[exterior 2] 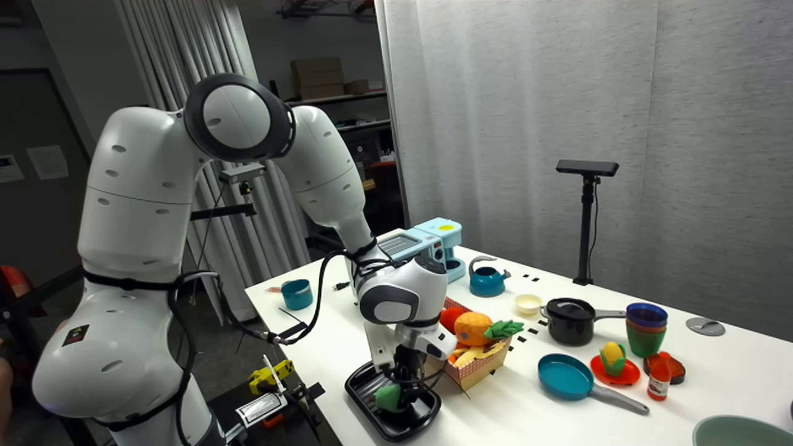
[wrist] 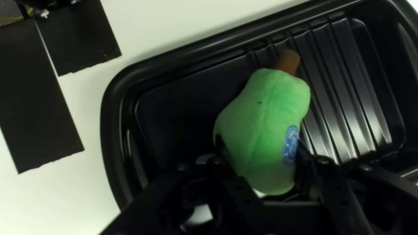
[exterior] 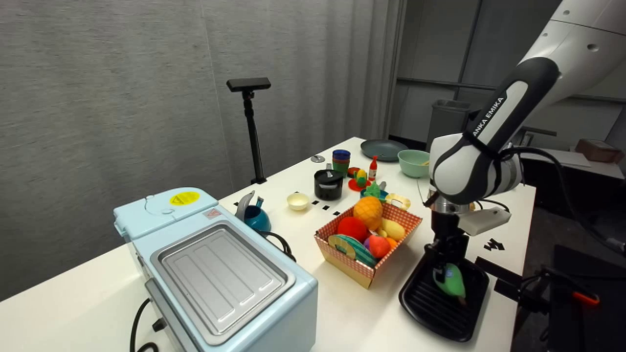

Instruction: Remove the pear from the black tray and put it in the basket

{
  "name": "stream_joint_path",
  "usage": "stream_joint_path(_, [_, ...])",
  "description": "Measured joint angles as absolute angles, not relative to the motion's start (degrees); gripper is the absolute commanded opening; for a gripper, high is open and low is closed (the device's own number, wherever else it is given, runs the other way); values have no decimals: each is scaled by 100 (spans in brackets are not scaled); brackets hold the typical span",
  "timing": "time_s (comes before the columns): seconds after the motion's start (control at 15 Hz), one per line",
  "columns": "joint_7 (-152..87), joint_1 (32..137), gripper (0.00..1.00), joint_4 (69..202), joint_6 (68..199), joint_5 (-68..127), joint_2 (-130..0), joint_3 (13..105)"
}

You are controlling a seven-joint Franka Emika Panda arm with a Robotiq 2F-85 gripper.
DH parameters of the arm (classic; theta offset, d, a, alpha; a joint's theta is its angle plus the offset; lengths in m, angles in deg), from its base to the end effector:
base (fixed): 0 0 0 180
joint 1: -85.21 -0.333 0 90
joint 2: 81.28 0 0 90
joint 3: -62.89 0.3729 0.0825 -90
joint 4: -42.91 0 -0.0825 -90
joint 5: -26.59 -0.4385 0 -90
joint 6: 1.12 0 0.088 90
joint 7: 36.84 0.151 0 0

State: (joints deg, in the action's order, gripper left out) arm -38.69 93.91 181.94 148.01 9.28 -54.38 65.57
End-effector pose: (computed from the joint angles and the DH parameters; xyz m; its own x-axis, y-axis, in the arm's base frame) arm 0.4676 -0.0452 0.0533 0.8990 -0.3189 -0.3003 -0.3627 -0.9263 -0.1024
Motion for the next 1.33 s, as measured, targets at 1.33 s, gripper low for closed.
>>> stream_joint_path(1.33, [-2646, 8384, 4, 18674, 15278, 2599, -7180, 6238])
